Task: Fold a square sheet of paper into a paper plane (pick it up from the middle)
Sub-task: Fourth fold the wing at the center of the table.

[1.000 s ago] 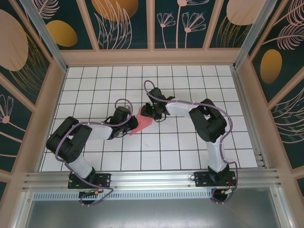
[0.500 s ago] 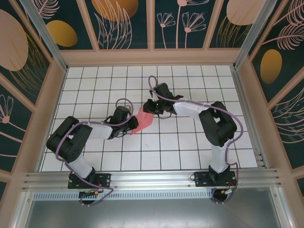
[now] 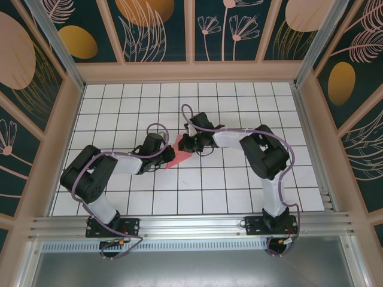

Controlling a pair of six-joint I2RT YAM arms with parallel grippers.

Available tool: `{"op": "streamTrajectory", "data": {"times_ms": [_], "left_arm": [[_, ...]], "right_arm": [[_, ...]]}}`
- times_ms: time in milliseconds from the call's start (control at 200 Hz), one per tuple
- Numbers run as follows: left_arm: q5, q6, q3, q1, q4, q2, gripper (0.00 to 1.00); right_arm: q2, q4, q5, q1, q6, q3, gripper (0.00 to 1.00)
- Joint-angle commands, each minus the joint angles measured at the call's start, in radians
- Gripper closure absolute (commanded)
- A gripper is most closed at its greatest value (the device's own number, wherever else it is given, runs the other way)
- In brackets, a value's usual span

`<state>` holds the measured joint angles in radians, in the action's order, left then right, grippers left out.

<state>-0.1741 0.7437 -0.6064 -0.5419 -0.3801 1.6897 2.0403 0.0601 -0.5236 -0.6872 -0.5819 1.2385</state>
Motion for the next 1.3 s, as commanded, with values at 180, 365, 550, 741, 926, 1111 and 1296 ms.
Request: {"op": "streamTrajectory", "data": {"times_ms": [180, 365, 550, 741, 926, 1111, 1296], "left_arm": [[-0.011, -0.023, 0.004, 0.001, 0.093, 0.030, 1.00], [-0.019, -0.029, 0.000, 0.000, 0.097, 0.030, 1.00], [-0.021, -0.032, 0.000, 0.002, 0.095, 0.030, 1.00], [-0.028, -0.033, -0.001, 0.000, 0.093, 0.031, 1.00], [-0.035, -0.031, -0.013, 0.000, 0.103, -0.019, 1.00], [-0.053, -0.016, -0.045, 0.001, 0.106, -0.093, 0.93], [-0.061, 0.026, -0.035, 0.000, 0.066, -0.167, 0.81]], "right_arm": [[0.055, 0.049, 0.056, -0.004, 0.008, 0.022, 0.92], [-0.011, 0.002, 0.025, -0.005, 0.002, 0.007, 0.93], [-0.018, -0.004, 0.002, -0.006, 0.007, 0.028, 0.93], [0.037, 0.015, 0.024, -0.009, 0.002, 0.044, 0.93], [0.066, 0.066, 0.089, -0.009, 0.001, 0.042, 0.93], [0.092, 0.115, 0.150, -0.009, -0.012, 0.041, 0.93], [0.091, 0.123, 0.170, -0.009, -0.028, 0.036, 0.93]]}}
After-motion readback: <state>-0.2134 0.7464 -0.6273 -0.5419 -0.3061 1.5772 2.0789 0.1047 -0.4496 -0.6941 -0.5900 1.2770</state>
